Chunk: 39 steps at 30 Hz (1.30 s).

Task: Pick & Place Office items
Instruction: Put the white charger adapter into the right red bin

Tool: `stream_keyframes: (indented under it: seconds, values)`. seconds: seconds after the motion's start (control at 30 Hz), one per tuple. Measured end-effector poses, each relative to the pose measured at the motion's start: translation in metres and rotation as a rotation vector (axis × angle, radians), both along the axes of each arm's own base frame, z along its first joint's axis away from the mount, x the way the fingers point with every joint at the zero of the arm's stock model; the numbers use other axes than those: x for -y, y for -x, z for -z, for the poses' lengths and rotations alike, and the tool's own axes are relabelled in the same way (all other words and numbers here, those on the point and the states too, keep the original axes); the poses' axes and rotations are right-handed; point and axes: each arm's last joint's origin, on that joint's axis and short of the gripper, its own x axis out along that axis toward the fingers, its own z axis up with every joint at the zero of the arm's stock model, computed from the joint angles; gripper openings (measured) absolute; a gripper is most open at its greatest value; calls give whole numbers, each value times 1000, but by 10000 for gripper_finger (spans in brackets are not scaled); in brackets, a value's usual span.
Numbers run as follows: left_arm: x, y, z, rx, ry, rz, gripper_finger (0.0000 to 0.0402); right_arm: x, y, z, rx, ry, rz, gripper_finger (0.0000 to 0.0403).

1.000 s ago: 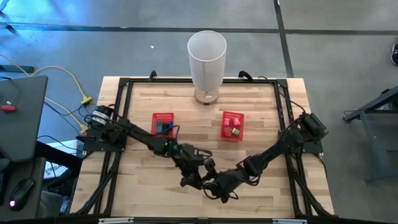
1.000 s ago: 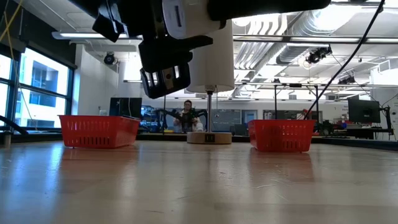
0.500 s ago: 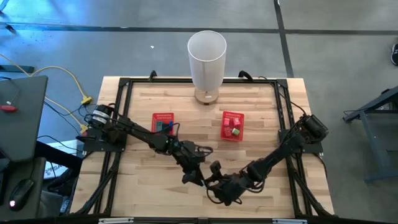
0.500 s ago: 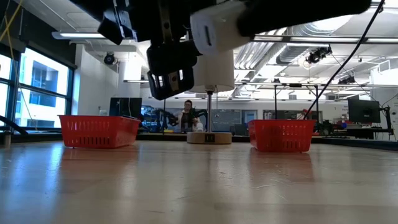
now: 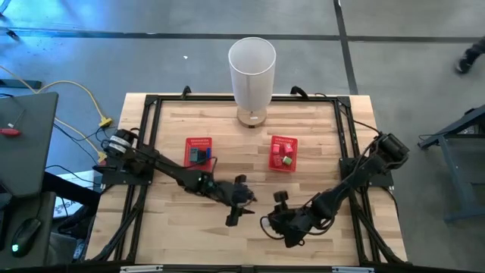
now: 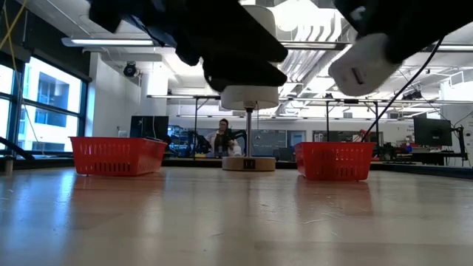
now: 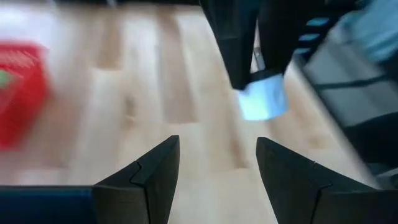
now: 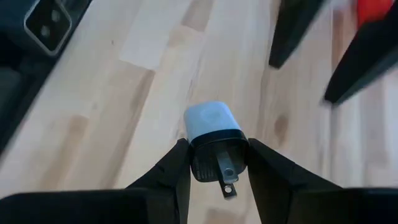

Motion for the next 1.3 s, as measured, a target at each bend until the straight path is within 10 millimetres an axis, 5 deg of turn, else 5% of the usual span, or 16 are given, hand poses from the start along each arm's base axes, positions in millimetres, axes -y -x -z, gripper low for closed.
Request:
stream_keyframes:
  seconds: [0.23,0.47,0.9,1.3]
  values:
    - [30,15,0,74,-390,-149,207,9,9,5,-12,-73,361,117]
    - [63,41,-3,124,-613,-396,207,14,5,-3,180,32,474,117]
    - [93,59,-13,228,-553,-474,207,-1,-23,-32,457,50,217,117]
    - [98,59,-28,319,-565,-488,207,4,-31,-38,509,47,211,117]
